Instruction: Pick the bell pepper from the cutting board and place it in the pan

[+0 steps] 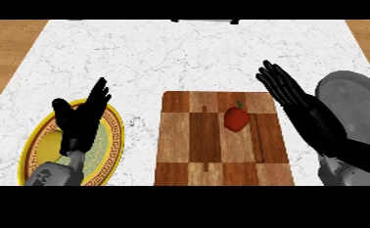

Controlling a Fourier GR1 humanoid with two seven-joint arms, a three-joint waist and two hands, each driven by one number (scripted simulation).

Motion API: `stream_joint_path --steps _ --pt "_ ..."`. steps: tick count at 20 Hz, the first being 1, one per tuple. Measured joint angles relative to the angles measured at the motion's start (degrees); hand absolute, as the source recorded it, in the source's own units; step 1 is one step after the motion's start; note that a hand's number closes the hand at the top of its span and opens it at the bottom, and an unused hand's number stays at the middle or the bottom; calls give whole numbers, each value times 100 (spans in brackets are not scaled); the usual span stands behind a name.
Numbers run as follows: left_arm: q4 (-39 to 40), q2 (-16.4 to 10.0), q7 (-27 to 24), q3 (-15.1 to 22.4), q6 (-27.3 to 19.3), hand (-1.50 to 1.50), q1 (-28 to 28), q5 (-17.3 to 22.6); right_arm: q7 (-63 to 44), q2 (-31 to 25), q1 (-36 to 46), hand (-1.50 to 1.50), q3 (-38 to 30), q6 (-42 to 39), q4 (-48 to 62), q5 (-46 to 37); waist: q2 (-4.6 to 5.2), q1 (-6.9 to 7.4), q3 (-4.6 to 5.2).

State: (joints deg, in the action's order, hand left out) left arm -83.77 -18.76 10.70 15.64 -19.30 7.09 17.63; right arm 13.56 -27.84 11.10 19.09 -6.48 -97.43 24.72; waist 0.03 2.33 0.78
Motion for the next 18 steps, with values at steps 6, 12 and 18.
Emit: stream_joint_path --steps 6,12,18 --pt "-282 -291 -146 -471 86 0 238 27 -495 260 626 150 -744 973 464 -117 -3 -109 -58" --pt "-379 -377 -228 -739 128 0 214 166 -855 -276 -198 -150 -740 2569 504 -1748 -66 -405 -48" --pt "-498 -390 -257 -833 209 0 140 198 -1685 -904 -1315 -150 -496 3330 -505 -3024 -60 -422 -59"
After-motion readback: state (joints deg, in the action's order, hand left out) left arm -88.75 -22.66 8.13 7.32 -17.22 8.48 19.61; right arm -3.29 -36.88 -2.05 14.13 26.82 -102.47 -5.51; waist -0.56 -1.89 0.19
